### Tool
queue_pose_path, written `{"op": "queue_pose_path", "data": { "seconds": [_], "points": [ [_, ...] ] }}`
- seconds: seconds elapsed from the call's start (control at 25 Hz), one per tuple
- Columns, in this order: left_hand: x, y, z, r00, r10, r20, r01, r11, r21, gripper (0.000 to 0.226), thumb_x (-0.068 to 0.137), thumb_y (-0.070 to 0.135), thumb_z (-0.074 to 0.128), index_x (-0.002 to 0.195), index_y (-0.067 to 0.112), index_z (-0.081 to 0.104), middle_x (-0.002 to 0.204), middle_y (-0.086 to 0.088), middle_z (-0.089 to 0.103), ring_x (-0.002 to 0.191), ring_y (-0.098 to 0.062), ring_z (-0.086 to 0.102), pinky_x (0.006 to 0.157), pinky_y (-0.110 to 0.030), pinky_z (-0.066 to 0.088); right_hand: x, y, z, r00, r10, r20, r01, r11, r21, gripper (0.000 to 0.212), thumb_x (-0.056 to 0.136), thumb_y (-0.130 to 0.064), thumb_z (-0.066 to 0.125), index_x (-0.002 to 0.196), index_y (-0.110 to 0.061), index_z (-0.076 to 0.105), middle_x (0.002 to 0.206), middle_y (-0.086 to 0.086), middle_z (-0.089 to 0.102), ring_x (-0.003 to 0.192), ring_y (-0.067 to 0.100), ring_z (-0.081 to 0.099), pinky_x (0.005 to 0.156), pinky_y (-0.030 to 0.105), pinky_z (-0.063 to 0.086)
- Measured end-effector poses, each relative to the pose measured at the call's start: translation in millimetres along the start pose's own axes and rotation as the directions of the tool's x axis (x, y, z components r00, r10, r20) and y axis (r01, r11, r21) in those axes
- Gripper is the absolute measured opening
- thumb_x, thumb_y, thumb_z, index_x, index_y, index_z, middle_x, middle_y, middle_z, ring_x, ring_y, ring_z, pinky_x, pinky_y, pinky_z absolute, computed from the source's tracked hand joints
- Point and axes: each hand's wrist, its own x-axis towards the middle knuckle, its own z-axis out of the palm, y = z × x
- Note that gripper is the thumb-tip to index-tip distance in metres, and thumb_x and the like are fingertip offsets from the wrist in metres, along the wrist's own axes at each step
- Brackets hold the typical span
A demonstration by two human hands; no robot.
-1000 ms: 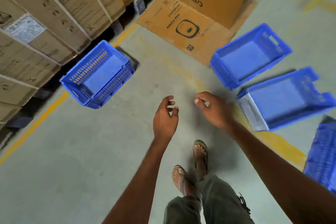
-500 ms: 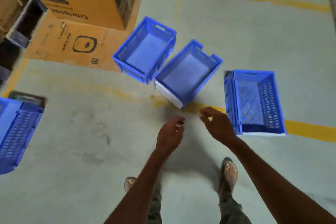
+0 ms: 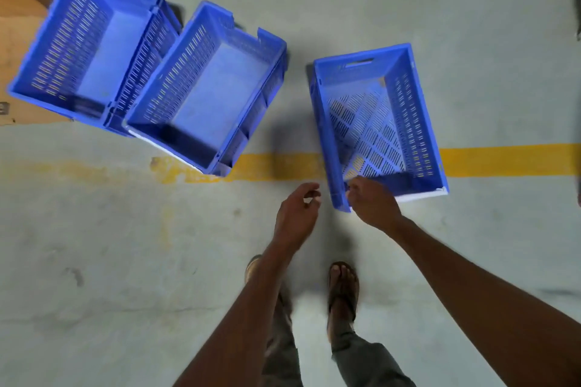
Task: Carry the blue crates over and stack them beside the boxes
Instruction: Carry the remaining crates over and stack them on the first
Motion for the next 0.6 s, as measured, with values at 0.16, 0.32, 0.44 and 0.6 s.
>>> {"op": "queue_pose_path", "data": {
  "seconds": [0.16,0.32,0.44,0.6],
  "points": [
    [56,-44,41,1.000,-0.012,-0.015,0.012,1.000,-0.025,0.028,0.088,0.033,0.057,0.115,0.035,0.066,0.105,0.012,0.073,0.084,-0.010,0.072,0.088,-0.039,0.057,87,25,60,0.998,0.047,-0.037,-0.046,0.998,0.040,0.018,0.085,-0.031,0.051,0.092,-0.014,0.049,0.097,0.017,0.066,0.092,0.037,0.063,0.075,0.038,0.048],
    [79,-83,53,1.000,-0.006,-0.007,0.006,1.000,0.000,0.028,0.091,0.028,0.057,0.117,0.035,0.066,0.104,0.013,0.074,0.085,-0.006,0.072,0.086,-0.036,0.057,139,31,116,0.991,0.087,-0.103,-0.083,0.996,0.042,0.035,0.086,-0.025,0.054,0.114,-0.011,0.038,0.101,0.023,0.066,0.092,0.043,0.065,0.077,0.049,0.054],
    [77,-92,48,1.000,0.023,-0.014,-0.022,1.000,0.018,0.027,0.092,0.030,0.056,0.116,0.038,0.065,0.104,0.013,0.074,0.085,-0.005,0.071,0.086,-0.037,0.057,143,40,116,0.987,0.050,-0.152,-0.065,0.993,-0.094,0.037,0.088,-0.013,0.058,0.117,-0.005,0.037,0.102,0.026,0.065,0.096,0.045,0.065,0.077,0.048,0.054],
    [59,-58,34,0.997,0.077,-0.007,-0.076,0.992,0.103,0.031,0.093,0.024,0.057,0.120,0.039,0.061,0.108,0.017,0.070,0.086,-0.004,0.068,0.085,-0.033,0.055,90,51,52,0.989,0.030,-0.147,-0.051,0.988,-0.146,0.050,0.086,-0.010,0.063,0.129,0.000,0.039,0.106,0.028,0.065,0.099,0.043,0.064,0.078,0.044,0.050]
  ]
}}
